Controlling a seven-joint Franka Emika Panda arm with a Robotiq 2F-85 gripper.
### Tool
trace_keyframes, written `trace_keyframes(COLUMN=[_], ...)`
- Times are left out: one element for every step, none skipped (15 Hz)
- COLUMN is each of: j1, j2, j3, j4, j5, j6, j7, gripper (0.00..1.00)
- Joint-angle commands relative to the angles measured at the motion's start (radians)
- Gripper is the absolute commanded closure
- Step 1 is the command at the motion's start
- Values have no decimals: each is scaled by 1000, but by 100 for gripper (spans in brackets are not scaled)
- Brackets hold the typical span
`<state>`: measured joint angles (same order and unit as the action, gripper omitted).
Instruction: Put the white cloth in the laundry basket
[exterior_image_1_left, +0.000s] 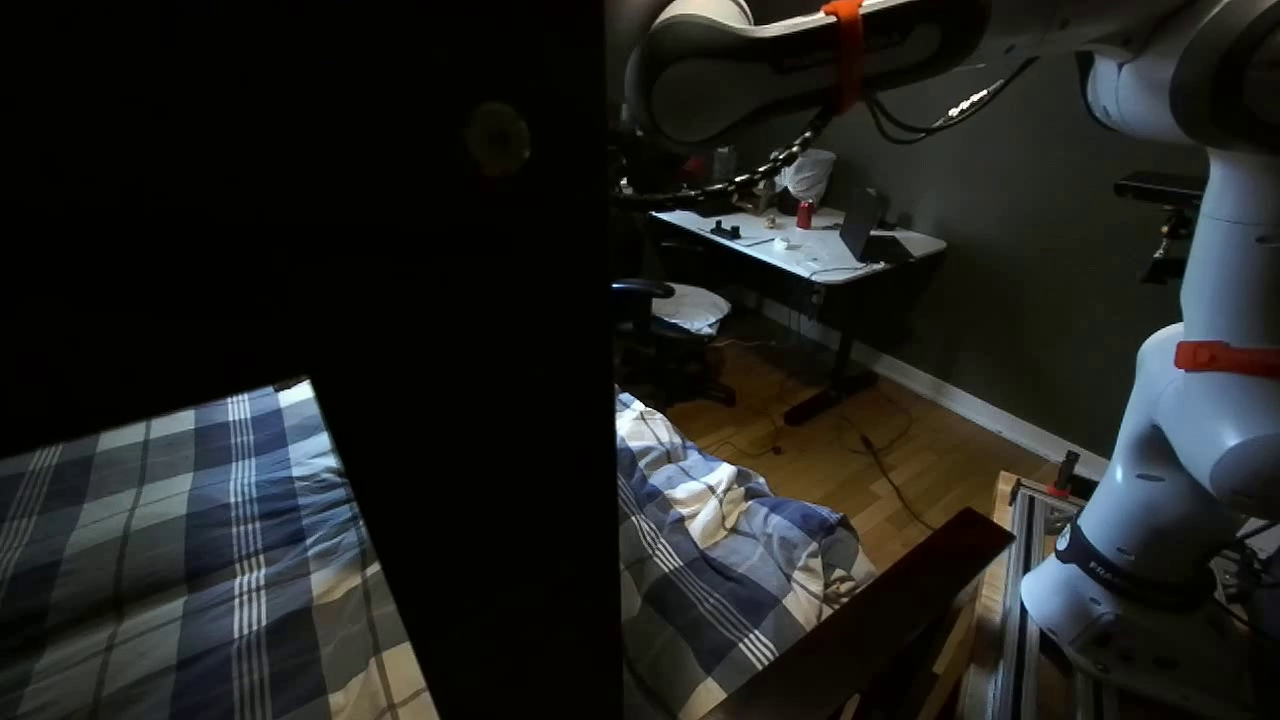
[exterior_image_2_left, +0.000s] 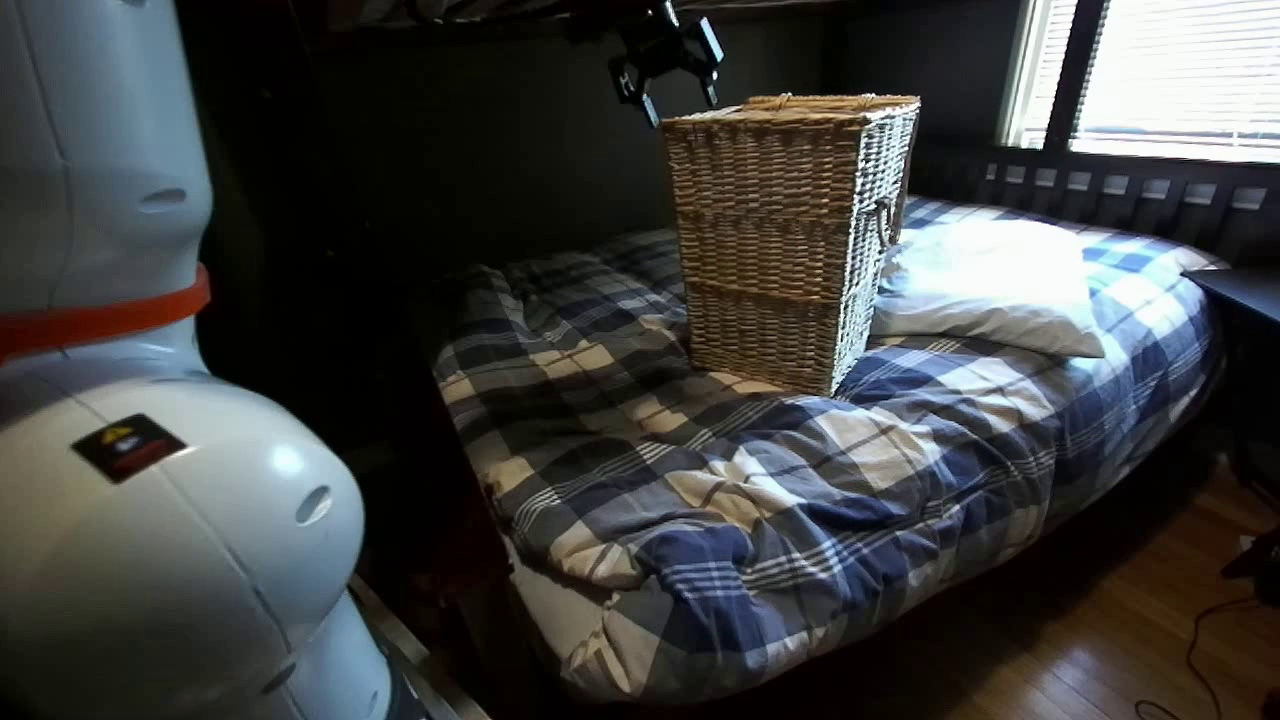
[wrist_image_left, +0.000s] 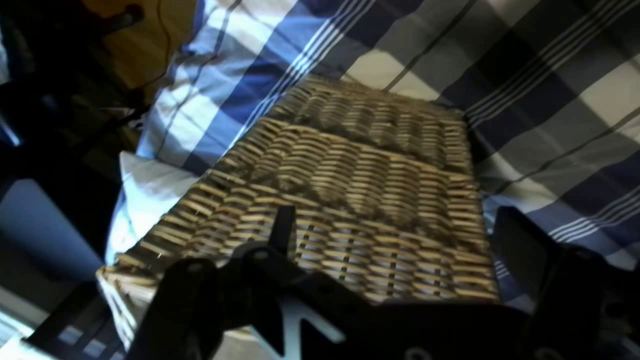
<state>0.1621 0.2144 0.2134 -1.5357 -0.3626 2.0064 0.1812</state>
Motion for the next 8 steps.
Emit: trace_keyframes(j1=[-40, -49, -14, -24, -30, -32, -32, -31], j2=[-59, -59, -19, -22, -23, -26, -28, -30], j3=[-29, -34, -47, -51, -53, -53, -52, -51], j4=[-136, -148, -76, -96, -107, -113, -115, -116], j5=[207, 256, 171, 204, 218, 225, 227, 228], j6=[-6, -27, -12, -13, -13, -13, -13, -13], j7=[-182, -229, -150, -185, -202, -208, -209, -209], gripper=[0, 0, 0, 0, 0, 0, 0, 0])
